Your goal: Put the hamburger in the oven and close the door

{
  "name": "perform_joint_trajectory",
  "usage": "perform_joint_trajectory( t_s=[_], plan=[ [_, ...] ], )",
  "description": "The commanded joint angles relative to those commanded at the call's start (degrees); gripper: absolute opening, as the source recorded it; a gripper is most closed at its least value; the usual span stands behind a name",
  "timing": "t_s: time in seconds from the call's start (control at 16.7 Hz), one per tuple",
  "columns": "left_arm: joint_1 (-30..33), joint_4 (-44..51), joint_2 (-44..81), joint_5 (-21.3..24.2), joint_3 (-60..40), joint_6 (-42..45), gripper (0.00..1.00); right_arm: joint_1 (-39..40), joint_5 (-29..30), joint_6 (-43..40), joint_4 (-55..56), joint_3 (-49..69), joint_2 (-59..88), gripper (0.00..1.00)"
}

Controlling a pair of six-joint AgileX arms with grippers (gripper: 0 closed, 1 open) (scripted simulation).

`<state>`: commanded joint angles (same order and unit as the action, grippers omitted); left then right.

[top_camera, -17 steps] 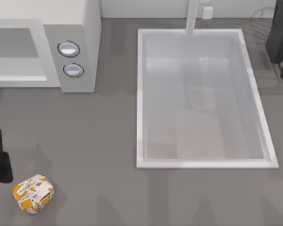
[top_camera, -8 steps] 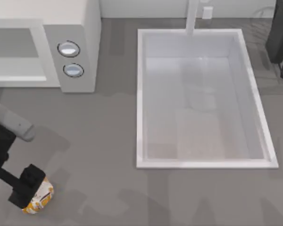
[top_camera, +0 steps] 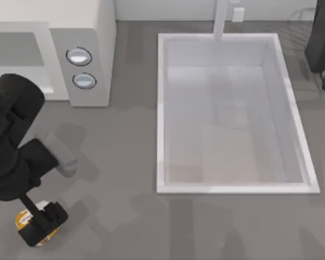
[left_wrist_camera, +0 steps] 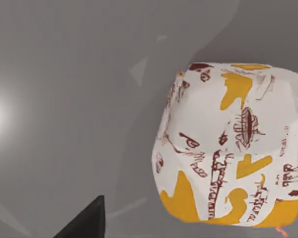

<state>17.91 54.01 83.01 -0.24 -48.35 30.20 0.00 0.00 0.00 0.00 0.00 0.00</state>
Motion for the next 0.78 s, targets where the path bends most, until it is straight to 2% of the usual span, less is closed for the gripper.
perform_joint_trajectory(
  t_s=[0.48, 0.78],
  plan=[
    [0.08, -0.17, 1.63, -0.02, -0.07, 0.49, 1.0, 0.0, 0.0, 0.0, 0.0, 0.0, 0.0, 1.0],
    [0.07, -11.61, 7.33, -0.02, 5.25, 0.72, 1.0, 0.0, 0.0, 0.0, 0.0, 0.0, 0.0, 1.0]
  ],
)
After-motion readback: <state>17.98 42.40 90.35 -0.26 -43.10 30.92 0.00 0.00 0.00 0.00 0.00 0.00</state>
